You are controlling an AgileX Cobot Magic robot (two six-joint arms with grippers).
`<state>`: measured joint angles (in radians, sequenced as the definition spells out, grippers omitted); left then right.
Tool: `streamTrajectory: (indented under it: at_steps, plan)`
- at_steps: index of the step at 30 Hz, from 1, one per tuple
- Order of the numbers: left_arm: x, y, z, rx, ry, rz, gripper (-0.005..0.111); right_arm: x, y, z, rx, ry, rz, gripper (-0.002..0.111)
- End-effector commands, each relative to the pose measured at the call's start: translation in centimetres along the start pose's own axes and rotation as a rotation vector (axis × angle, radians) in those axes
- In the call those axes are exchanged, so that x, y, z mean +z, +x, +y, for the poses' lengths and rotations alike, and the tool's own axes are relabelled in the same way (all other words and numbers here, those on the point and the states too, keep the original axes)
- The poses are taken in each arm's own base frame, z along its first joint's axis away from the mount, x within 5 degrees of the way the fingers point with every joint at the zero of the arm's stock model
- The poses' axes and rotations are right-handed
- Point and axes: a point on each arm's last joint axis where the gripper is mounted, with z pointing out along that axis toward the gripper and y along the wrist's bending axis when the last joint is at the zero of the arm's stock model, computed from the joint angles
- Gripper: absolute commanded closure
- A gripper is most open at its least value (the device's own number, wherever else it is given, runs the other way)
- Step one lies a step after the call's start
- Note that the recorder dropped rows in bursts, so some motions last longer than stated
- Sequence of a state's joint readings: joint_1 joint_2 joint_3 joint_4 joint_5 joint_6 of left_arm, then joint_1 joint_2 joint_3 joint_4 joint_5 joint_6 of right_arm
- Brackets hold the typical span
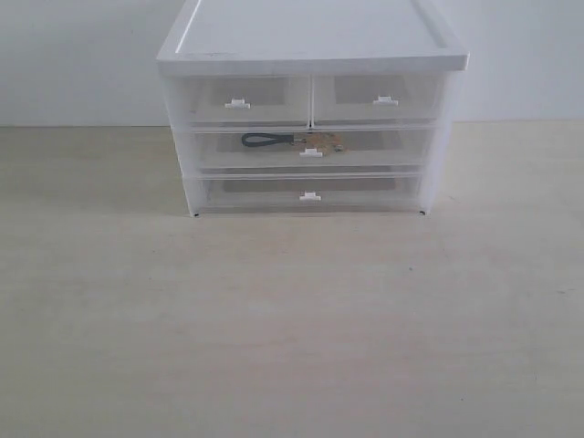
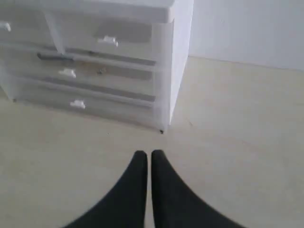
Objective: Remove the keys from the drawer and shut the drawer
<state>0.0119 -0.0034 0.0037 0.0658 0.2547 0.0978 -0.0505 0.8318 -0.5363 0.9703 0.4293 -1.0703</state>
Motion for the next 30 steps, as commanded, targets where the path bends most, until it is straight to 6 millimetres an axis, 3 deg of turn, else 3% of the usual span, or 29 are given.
streamTrajectory:
  at_steps: [1,6,10,16,19,23,30]
  plan:
    - [-0.1,-1.2,0.1,-0.061,-0.003,-0.125,0.103,0.0,-1.2,-0.1,0.184,-0.007,-0.105,0.108]
    - [-0.5,-2.9,0.5,-0.362,0.005,-0.321,0.103,0.0,-1.4,0.0,0.236,-0.027,-0.122,0.108]
    - [-0.5,-2.9,0.4,-0.488,0.040,-0.300,0.103,-0.1,-1.5,0.7,0.261,-0.103,-0.130,0.108]
    - [-1.4,-6.4,0.5,-0.430,0.108,-0.343,0.103,-0.3,-2.5,2.7,0.033,-0.347,-0.254,0.108]
    - [-1.3,-8.4,0.6,-0.358,0.137,-0.325,0.103,0.2,-2.8,2.7,0.078,-0.391,-0.281,0.108]
    - [0.5,-10.5,0.1,-0.295,0.193,-0.167,0.103,1.5,-2.4,2.1,0.105,-0.360,-0.237,0.108]
    - [5.7,-12.7,-0.8,-0.232,0.212,0.012,0.103,3.0,-2.0,2.0,-0.018,-0.408,-0.245,0.108]
